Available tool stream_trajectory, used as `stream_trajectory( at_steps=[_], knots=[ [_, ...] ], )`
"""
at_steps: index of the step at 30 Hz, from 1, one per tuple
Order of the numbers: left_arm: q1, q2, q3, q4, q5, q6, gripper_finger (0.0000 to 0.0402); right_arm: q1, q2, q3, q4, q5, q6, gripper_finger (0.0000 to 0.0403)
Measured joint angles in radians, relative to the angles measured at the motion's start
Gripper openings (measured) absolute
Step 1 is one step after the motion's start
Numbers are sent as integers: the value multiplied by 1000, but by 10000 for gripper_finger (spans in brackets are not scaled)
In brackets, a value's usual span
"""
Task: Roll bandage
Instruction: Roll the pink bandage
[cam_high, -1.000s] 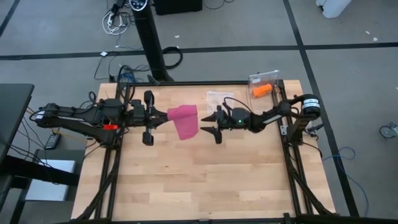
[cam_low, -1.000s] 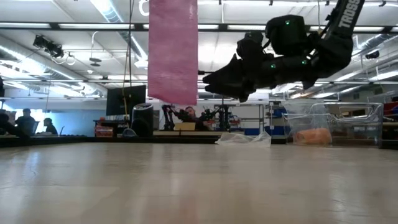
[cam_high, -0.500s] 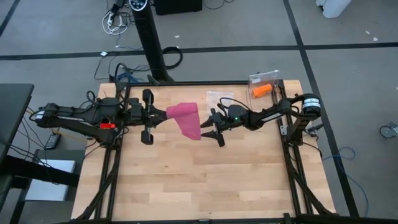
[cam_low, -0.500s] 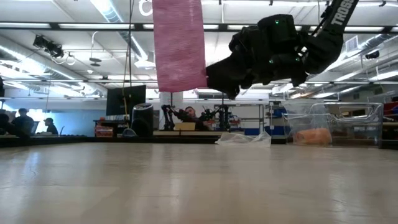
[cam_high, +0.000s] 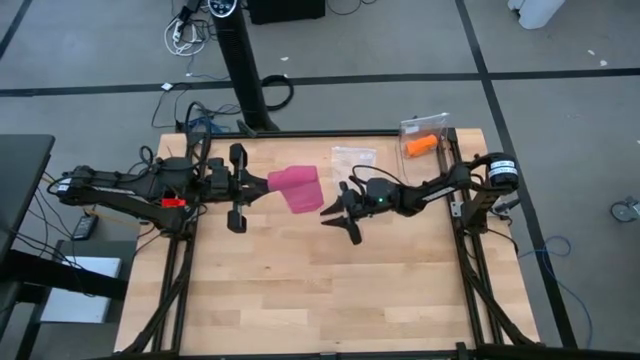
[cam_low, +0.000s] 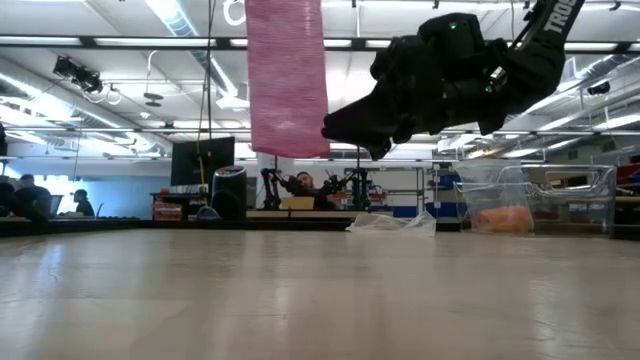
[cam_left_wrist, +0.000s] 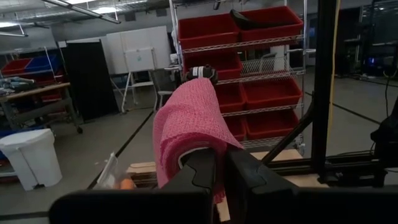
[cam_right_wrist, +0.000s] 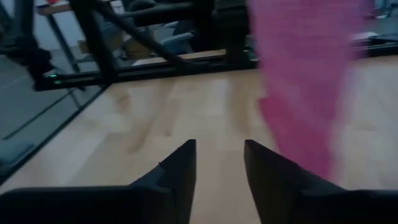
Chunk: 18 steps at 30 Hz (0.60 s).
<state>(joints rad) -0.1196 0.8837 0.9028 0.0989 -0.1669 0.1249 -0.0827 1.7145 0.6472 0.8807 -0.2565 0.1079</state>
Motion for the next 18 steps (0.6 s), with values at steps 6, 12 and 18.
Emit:
stream_trajectory(
  at_steps=[6,12,18],
  knots=[
    [0,0,0,0,0,-1,20,38,0,0,-28,117,1,107],
    [0,0,-1,-4,0,-2,20,41,0,0,-55,171,-29,83],
    [0,0,-1,-7,-1,-2,20,37,0,0,-52,233,0,76]
  ],
)
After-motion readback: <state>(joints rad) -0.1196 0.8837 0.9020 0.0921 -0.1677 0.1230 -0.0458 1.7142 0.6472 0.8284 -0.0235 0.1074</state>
